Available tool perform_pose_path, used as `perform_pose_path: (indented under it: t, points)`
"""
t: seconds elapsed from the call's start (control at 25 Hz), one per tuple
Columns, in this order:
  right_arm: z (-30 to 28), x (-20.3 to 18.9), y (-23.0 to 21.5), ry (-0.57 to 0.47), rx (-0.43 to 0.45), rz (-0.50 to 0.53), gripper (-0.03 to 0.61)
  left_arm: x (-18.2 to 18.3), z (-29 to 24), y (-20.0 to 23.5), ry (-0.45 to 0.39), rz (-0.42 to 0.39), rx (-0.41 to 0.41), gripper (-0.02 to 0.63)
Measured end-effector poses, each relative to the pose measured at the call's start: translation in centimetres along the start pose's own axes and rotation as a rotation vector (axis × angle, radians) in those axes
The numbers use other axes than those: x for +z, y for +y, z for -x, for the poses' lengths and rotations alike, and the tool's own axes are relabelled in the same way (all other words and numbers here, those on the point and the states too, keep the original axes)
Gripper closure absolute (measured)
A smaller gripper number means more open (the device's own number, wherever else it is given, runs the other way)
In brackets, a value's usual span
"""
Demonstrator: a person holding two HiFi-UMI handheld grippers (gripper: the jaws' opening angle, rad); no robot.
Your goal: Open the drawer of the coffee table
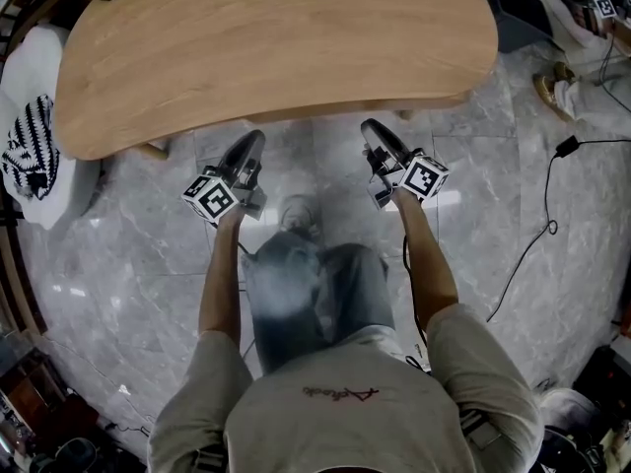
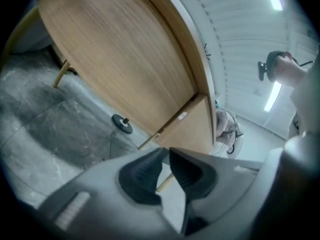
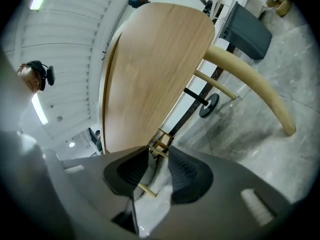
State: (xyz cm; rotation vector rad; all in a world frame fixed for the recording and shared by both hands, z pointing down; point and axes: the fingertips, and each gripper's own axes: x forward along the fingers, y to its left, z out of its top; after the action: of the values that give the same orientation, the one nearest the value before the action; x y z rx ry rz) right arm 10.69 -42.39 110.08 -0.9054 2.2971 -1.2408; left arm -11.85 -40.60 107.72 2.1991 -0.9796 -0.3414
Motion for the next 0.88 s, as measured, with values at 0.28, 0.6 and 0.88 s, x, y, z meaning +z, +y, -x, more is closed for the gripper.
perform_pose_path:
  t: [0.28,0.6,0.88]
  points:
    - [-1.6,0.7,0.8,0.08,0.092,0.121,0.324,0.3,-1.6,-0.4,0.048,-0.078,-0.027,0.39]
    - [-2.5,1.6,1.9,0.082,0.159,0.141,0.41,0.9,-2.3,-1.0,0.052,-0.102,-0.056,0.427]
    - [-2.0,1.3,1.6,0.083,0.141,0.155,0.451,0.7,-2.3,-1.1,0.05,-0.106,-0.044,0.454]
